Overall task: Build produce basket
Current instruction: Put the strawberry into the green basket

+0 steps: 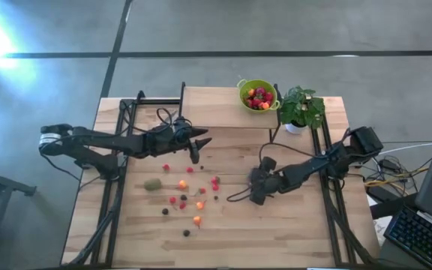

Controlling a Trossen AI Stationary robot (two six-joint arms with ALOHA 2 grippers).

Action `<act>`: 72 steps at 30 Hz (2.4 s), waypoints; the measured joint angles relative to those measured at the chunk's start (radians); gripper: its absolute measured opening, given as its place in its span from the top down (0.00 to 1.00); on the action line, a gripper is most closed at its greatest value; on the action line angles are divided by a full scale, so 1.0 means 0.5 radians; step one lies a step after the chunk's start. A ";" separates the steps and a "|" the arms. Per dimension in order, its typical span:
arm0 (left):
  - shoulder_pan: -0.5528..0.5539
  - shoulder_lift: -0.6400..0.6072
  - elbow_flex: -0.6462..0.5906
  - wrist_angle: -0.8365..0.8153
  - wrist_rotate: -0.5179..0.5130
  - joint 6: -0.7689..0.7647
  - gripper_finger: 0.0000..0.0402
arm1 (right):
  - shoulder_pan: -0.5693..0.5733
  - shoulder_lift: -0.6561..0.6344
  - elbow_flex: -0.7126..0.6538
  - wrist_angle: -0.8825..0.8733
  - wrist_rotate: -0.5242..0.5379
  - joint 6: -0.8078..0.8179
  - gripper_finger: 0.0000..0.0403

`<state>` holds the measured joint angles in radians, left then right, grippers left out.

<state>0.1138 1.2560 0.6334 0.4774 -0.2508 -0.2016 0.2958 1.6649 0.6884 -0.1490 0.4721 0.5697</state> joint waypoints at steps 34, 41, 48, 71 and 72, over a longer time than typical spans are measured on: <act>-0.001 0.001 0.000 -0.016 0.002 -0.026 0.55 | -0.006 -0.159 0.041 -0.016 -0.011 -0.125 0.64; -0.001 0.001 0.000 -0.023 0.003 -0.031 0.55 | -0.062 -0.483 0.157 -0.123 -0.015 -0.353 0.60; -0.002 0.002 0.000 -0.052 0.003 -0.050 0.55 | -0.258 -0.891 0.265 -0.177 -0.017 -0.708 0.64; -0.001 0.002 0.000 -0.090 0.000 -0.067 0.55 | -1.503 -0.936 0.870 -0.659 -0.438 -1.259 0.62; -0.001 0.002 0.000 -0.097 0.000 -0.067 0.55 | -1.558 -0.909 0.891 -0.694 -0.481 -1.259 0.63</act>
<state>0.1131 1.2568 0.6334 0.4290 -0.2508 -0.2352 -0.4832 1.2103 1.1340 -0.4962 0.2316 -0.0595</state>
